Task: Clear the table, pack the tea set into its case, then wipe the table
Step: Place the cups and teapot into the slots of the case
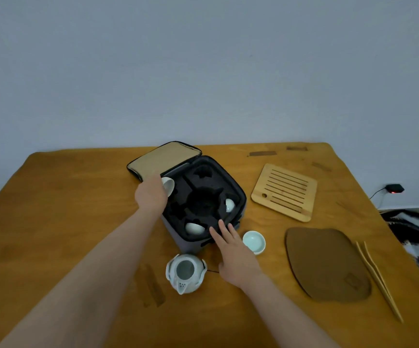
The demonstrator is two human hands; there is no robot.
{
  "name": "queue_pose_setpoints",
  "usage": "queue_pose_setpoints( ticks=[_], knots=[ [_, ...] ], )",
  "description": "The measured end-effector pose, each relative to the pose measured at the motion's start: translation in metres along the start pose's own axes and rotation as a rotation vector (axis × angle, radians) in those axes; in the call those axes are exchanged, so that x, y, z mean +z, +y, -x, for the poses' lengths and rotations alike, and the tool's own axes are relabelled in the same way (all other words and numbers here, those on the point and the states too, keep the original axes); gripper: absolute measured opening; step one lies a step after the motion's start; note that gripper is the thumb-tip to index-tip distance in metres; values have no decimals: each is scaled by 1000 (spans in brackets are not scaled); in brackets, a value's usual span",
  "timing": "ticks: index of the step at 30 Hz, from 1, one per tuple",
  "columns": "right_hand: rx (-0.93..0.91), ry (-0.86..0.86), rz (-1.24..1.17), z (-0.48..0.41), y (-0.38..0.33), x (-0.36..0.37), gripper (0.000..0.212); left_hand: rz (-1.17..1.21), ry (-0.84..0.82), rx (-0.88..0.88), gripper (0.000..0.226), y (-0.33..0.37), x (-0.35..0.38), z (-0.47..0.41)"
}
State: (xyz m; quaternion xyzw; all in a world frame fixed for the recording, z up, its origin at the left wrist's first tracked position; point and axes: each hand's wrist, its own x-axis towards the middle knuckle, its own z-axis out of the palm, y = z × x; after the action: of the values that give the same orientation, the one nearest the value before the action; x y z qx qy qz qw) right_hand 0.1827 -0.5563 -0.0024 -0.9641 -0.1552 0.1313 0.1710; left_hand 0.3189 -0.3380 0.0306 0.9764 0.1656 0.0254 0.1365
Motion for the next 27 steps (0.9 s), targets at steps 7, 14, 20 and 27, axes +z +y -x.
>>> queue_pose_setpoints(
  ticks=[7,14,20,27],
  knots=[
    [-11,16,-28,-1,4,6,89,12,-143,-38,34,7,21,-20],
    [-3,16,-48,-2,3,5,87,36,-104,75,41,-1,22,-2],
    [1,0,-43,-1,1,0,88,255,33,139,33,-17,29,17],
    [5,-6,-32,-1,1,-1,88,117,45,301,43,-27,33,32]
  ],
)
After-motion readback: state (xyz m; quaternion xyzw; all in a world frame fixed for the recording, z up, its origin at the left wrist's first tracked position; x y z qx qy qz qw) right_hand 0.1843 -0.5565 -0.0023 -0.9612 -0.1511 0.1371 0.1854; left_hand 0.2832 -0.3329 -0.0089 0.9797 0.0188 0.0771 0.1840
